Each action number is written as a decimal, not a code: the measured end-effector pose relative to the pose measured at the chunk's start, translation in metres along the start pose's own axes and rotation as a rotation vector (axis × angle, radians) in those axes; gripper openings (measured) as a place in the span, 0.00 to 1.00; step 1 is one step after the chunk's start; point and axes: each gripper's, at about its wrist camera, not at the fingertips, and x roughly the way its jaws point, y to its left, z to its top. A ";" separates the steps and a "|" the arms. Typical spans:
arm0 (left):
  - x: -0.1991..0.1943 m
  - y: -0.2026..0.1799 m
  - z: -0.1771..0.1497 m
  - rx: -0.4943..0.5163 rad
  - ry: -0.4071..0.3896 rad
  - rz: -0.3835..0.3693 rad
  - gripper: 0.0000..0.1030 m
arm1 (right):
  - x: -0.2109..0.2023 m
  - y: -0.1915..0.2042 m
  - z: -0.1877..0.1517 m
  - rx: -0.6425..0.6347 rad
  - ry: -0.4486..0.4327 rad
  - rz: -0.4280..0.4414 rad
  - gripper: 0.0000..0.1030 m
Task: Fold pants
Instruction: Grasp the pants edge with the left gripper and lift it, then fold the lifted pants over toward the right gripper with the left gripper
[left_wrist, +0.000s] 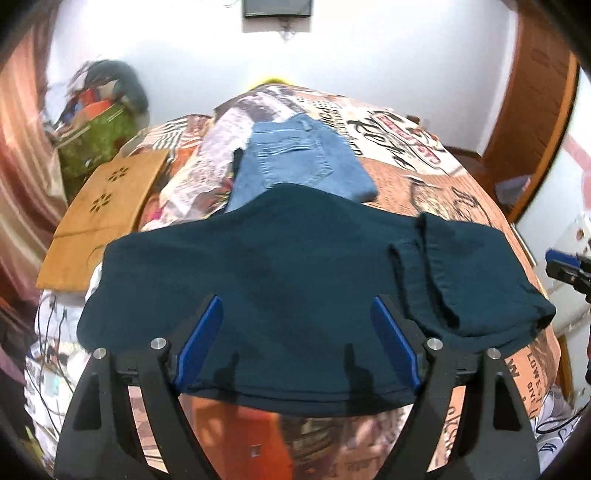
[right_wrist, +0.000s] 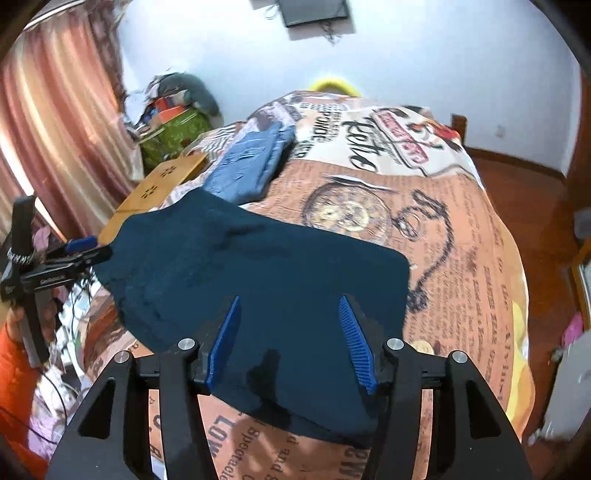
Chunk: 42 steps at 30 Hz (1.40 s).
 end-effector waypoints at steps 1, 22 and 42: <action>-0.001 0.008 -0.002 -0.027 0.000 0.000 0.80 | -0.001 -0.003 0.000 0.015 0.001 -0.003 0.50; 0.050 0.175 -0.093 -0.754 0.172 -0.231 0.80 | 0.057 0.060 0.013 -0.115 0.095 0.062 0.50; 0.113 0.179 -0.052 -0.836 0.150 -0.171 0.82 | 0.079 0.054 -0.002 -0.123 0.172 0.087 0.53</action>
